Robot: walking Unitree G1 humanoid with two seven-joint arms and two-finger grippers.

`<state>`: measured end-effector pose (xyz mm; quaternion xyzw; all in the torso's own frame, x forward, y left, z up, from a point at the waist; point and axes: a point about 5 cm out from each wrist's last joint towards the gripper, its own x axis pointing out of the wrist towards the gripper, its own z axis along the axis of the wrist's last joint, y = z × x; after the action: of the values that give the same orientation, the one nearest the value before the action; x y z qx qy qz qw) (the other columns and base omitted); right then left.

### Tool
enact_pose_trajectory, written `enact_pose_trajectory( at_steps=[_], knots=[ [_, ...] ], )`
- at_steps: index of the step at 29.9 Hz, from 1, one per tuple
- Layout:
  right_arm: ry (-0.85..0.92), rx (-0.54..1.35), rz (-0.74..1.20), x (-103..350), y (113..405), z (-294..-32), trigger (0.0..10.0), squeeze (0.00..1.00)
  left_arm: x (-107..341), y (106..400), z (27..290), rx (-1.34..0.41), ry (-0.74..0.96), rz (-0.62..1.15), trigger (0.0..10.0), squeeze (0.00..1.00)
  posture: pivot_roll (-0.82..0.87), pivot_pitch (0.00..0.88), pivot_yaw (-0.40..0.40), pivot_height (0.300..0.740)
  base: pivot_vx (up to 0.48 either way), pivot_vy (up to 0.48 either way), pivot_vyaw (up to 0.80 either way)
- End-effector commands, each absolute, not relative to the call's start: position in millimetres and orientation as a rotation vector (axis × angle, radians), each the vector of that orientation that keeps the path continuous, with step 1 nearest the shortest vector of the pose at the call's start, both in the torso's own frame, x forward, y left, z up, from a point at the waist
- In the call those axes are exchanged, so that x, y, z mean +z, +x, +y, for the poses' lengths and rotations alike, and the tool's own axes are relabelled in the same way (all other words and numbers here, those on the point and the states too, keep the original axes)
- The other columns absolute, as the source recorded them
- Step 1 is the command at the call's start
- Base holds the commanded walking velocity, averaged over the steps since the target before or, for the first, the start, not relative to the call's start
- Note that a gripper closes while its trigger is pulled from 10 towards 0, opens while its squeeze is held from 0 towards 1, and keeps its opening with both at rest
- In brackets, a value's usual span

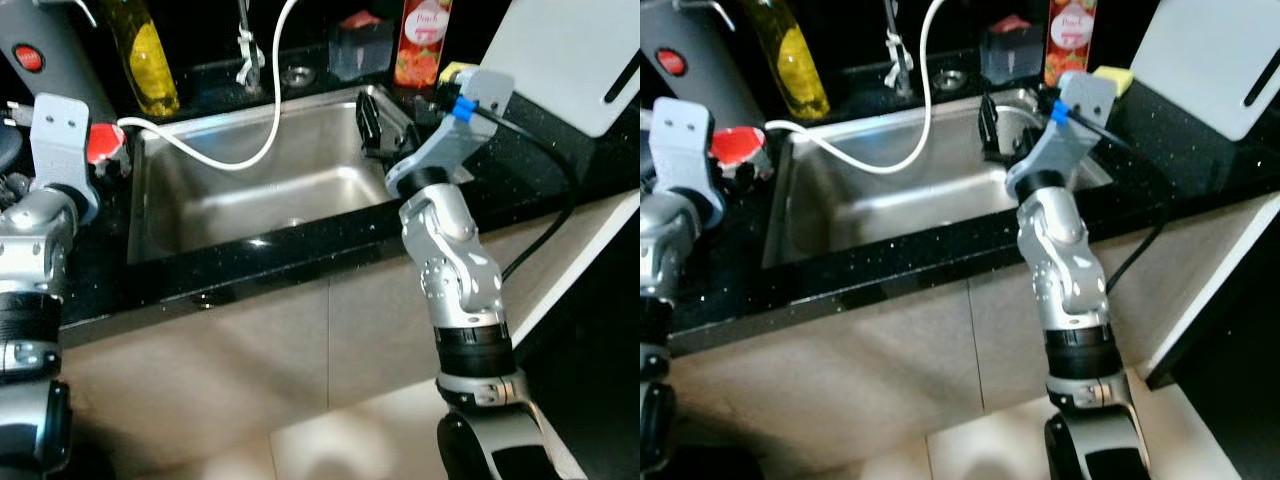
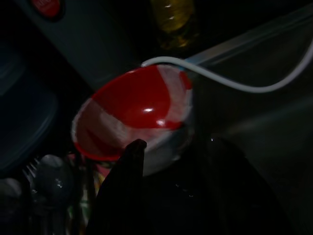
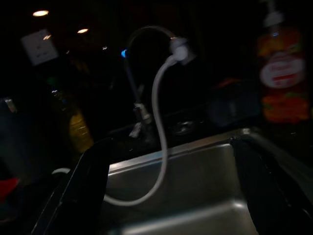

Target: Kitchen organization

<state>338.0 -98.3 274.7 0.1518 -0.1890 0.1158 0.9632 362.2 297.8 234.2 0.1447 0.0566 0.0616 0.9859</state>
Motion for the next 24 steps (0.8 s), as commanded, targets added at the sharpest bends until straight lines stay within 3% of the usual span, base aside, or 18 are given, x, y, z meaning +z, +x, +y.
enact_pose_trajectory(
  at_steps=[1,3,5,6,8,10,13,17,24],
  knots=[
    [0.342,0.288,-0.38,280.5,339.7,-93.1,10.0,0.0,240.4,361.9,314.8,0.195,0.385,0.121,10.0,0.0,0.22,0.0,0.014,0.74,0.0,0.0,0.0],
    [0.349,0.297,-0.381,281.1,340.3,-93.7,10.0,0.0,243.2,362.7,316.7,0.214,0.411,0.115,10.0,0.0,0.22,0.0,0.015,0.74,0.0,0.0,0.0],
    [0.366,0.272,-0.391,281.2,343.5,-98.4,10.0,0.0,265.1,357.3,301.1,0.168,0.416,-0.071,10.0,0.0,0.21,0.0,0.027,0.74,0.0,0.0,0.0],
    [0.366,0.272,-0.391,281.2,343.5,-98.4,10.0,0.0,265.1,357.3,301.1,0.168,0.416,-0.071,10.0,0.0,0.21,0.0,0.027,0.74,0.0,0.0,0.0],
    [0.383,0.23,-0.408,286.4,345.5,-103.9,10.0,0.0,287.8,344.3,280.7,0.133,0.346,-0.27,10.0,0.0,0.2,0.0,0.023,0.74,0.0,0.0,0.0],
    [0.371,0.21,-0.432,292.4,345.7,-108.1,10.0,0.0,299.1,337.6,271.6,0.142,0.328,-0.354,10.0,0.0,0.21,0.016,0.023,0.74,0.0,0.0,0.0],
    [0.292,0.155,-0.489,297.3,344.5,-124.1,10.0,0.0,317.7,313.5,233.3,0.089,0.318,-0.54,10.0,0.0,0.22,0.024,0.027,0.74,0.0,0.0,0.0],
    [0.316,0.108,-0.497,299.1,344.7,-136.8,10.0,0.0,316.2,297.9,200.0,-0.013,0.354,-0.56,10.0,0.0,0.24,0.0,0.008,0.74,0.0,0.0,0.0],
    [0.28,0.141,-0.49,298.1,348.3,-123.2,10.0,0.0,303.6,295.3,206.4,0.052,0.289,-0.529,10.0,0.0,0.2,0.0,-0.001,0.74,0.0,0.0,0.0]
  ],
)
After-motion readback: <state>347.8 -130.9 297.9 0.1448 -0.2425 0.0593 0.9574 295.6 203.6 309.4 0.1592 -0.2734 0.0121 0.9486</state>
